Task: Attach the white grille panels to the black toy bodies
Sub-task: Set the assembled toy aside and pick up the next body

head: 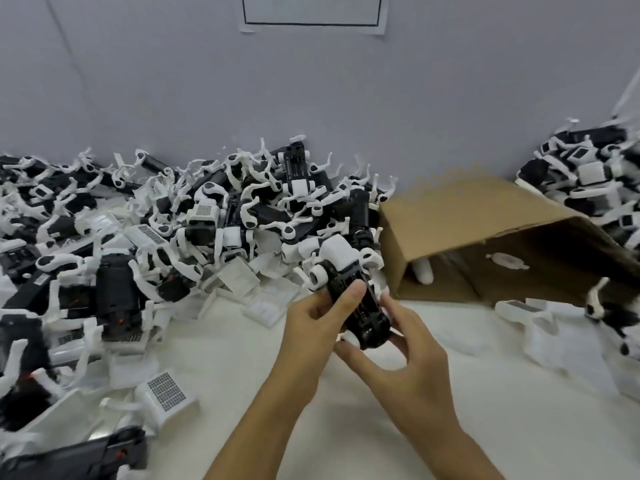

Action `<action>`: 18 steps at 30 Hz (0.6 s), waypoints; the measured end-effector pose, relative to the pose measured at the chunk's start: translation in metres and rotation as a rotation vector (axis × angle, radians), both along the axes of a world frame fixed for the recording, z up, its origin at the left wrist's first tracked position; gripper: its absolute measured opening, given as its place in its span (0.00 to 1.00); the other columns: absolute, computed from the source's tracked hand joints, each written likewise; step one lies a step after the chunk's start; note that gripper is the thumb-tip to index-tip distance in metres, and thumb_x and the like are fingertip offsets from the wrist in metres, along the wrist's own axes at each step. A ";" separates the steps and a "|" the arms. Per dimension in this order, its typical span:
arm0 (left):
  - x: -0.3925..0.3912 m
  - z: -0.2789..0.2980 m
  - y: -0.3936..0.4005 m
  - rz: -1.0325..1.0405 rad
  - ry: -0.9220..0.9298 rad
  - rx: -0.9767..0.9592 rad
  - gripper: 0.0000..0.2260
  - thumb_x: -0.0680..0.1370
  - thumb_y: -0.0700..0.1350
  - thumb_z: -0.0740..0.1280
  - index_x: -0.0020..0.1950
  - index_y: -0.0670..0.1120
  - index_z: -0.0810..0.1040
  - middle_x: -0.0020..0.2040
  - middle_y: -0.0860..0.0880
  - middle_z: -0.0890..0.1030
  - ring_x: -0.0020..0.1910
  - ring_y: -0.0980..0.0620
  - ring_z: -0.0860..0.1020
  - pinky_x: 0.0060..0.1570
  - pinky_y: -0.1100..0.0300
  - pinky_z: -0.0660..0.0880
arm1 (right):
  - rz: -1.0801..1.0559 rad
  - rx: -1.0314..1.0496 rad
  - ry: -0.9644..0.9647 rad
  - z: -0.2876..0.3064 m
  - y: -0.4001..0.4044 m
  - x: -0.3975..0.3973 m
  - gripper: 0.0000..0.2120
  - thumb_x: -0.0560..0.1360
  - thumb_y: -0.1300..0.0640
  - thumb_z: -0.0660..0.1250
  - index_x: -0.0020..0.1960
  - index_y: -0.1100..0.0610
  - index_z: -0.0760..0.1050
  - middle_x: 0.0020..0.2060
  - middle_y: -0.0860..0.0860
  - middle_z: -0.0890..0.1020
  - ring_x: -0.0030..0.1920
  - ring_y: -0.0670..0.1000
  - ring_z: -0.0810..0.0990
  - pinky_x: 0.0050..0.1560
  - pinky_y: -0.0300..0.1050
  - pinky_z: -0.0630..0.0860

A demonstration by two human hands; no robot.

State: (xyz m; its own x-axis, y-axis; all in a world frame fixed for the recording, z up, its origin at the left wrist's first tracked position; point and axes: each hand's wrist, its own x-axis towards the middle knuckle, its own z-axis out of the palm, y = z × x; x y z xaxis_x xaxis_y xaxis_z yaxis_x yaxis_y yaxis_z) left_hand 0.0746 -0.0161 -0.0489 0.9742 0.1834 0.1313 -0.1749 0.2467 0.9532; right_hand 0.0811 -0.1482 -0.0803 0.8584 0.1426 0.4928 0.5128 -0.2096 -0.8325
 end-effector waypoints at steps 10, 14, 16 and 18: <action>0.001 -0.009 -0.008 0.017 0.062 0.076 0.14 0.66 0.58 0.78 0.47 0.51 0.88 0.48 0.47 0.88 0.50 0.48 0.86 0.55 0.50 0.80 | 0.035 -0.068 0.122 -0.007 -0.001 0.003 0.22 0.67 0.46 0.79 0.59 0.43 0.78 0.49 0.42 0.84 0.52 0.40 0.83 0.53 0.39 0.80; 0.000 -0.012 -0.014 0.027 0.074 0.095 0.10 0.71 0.54 0.78 0.46 0.49 0.88 0.48 0.45 0.87 0.50 0.48 0.86 0.53 0.53 0.79 | -0.013 -0.044 0.191 -0.005 -0.004 0.005 0.15 0.66 0.45 0.79 0.51 0.45 0.81 0.41 0.42 0.85 0.44 0.41 0.83 0.44 0.32 0.78; 0.000 -0.009 -0.012 -0.006 0.062 0.107 0.08 0.73 0.53 0.76 0.46 0.50 0.88 0.49 0.45 0.87 0.52 0.49 0.86 0.53 0.55 0.81 | -0.029 -0.021 0.164 -0.001 -0.005 0.005 0.14 0.67 0.46 0.80 0.50 0.47 0.82 0.40 0.43 0.85 0.43 0.42 0.84 0.44 0.34 0.79; -0.002 -0.005 -0.011 -0.036 0.040 0.097 0.07 0.74 0.51 0.76 0.48 0.50 0.88 0.50 0.46 0.87 0.53 0.49 0.85 0.51 0.61 0.81 | -0.038 -0.016 0.124 0.000 -0.005 0.004 0.16 0.68 0.48 0.80 0.53 0.48 0.82 0.42 0.44 0.85 0.46 0.43 0.84 0.47 0.36 0.80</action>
